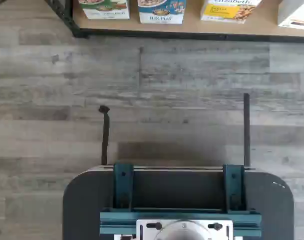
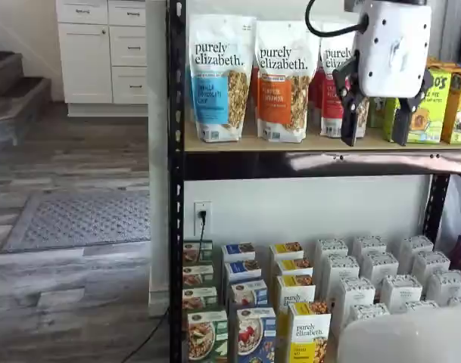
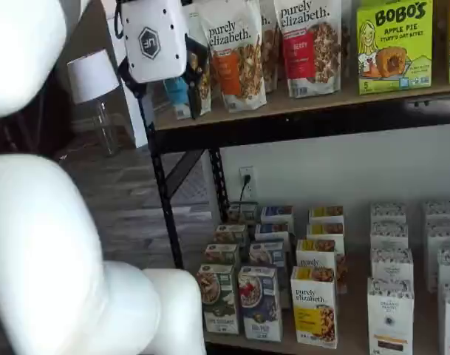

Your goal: Pick up the blue and white box that is on the bottom shelf, the second box from the left

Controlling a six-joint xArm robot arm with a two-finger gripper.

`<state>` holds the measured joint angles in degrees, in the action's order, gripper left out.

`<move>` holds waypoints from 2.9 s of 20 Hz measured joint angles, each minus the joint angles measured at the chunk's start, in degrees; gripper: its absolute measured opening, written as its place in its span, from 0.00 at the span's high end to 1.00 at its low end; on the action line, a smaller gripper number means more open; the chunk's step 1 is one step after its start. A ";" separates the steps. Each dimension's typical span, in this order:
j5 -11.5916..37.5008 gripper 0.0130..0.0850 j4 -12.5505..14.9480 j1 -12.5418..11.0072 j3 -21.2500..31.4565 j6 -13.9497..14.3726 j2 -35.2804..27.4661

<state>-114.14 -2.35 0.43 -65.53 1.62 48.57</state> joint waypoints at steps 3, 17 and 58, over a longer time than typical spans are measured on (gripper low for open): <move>2.12 0.00 3.64 3.21 1.01 1.71 1.20; 7.46 0.00 1.54 2.56 3.98 1.99 0.62; 52.56 0.00 -0.27 5.39 30.70 3.65 -19.48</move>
<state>-61.58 -2.61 5.83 -34.83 5.27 29.09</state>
